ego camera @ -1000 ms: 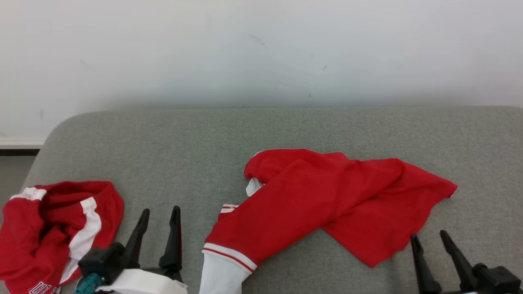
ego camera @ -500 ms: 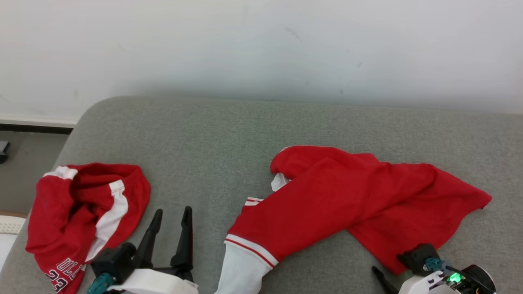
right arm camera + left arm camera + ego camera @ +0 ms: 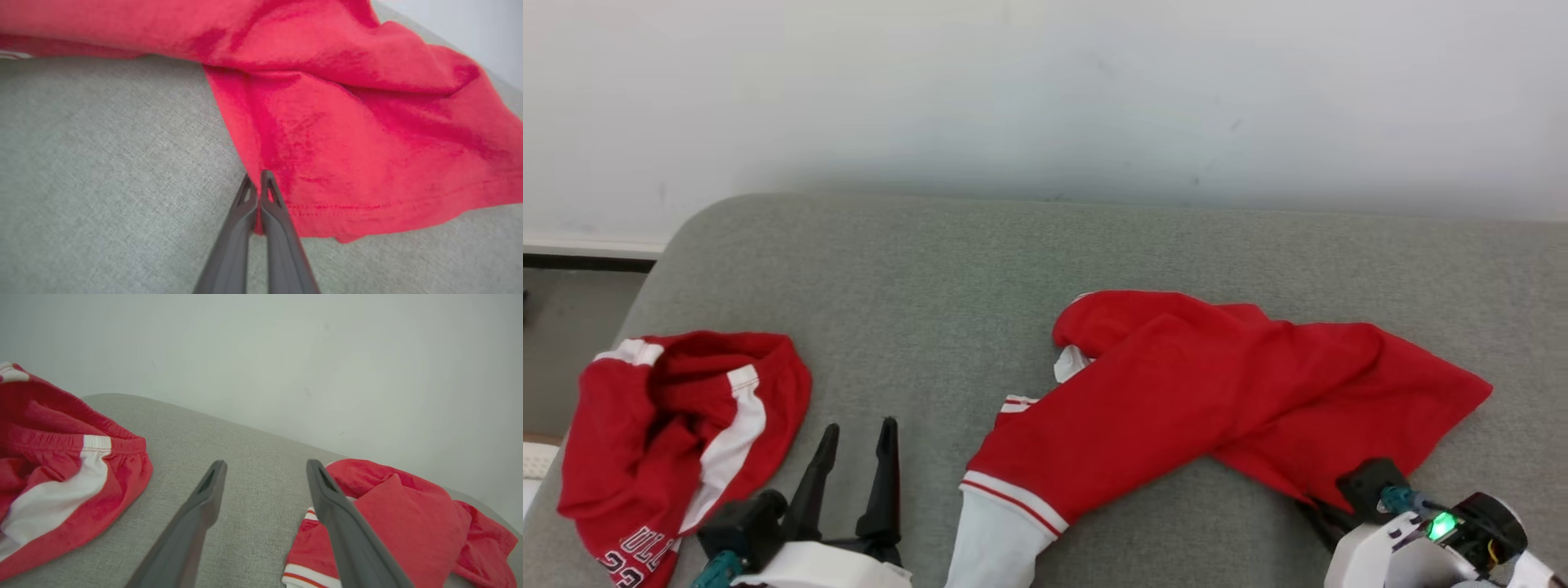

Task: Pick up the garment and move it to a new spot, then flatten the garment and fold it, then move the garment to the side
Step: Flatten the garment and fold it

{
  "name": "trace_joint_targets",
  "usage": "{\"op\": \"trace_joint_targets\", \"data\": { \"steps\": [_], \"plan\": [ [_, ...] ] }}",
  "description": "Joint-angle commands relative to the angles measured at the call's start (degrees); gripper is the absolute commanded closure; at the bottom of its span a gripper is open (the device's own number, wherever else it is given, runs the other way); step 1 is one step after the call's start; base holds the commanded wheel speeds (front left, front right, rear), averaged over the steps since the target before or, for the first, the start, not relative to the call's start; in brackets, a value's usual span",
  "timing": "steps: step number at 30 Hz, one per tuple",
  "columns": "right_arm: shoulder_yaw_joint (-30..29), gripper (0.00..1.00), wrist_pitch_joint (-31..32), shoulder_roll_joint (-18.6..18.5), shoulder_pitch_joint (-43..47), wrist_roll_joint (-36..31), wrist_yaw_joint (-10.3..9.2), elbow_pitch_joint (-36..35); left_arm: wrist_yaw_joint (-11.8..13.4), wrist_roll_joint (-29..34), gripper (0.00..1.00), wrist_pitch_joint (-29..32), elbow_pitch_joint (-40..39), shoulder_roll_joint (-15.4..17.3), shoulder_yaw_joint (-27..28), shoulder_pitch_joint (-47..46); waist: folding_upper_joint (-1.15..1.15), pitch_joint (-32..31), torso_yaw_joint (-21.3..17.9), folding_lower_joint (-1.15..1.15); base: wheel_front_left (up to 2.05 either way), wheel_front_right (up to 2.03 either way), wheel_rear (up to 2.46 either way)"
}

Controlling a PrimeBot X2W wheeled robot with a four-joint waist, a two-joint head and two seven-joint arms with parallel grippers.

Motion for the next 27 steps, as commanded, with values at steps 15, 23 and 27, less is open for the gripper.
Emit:
{"op": "trace_joint_targets", "data": {
  "steps": [15,23,27],
  "plan": [
    [-6.0,1.0,20.6,-23.5,13.5,27.8,-0.13,-29.3,-1.5,2.5,0.0,0.0,1.3,-0.1,2.3,1.8,0.0,-0.6,-6.3,0.0,0.0,0.0,0.0],
    [-14.5,1.0,25.2,-26.4,19.9,31.8,-0.13,-27.0,-2.1,3.1,0.0,0.0,1.9,0.1,2.7,1.6,0.0,-0.2,-6.3,0.0,0.0,0.0,0.0],
    [-14.6,1.0,23.4,-25.0,19.1,30.5,-0.13,-22.3,-2.3,3.1,0.0,0.0,2.5,-0.1,2.0,1.0,0.0,-0.1,-5.6,0.0,0.0,0.0,0.0]
  ]
}}
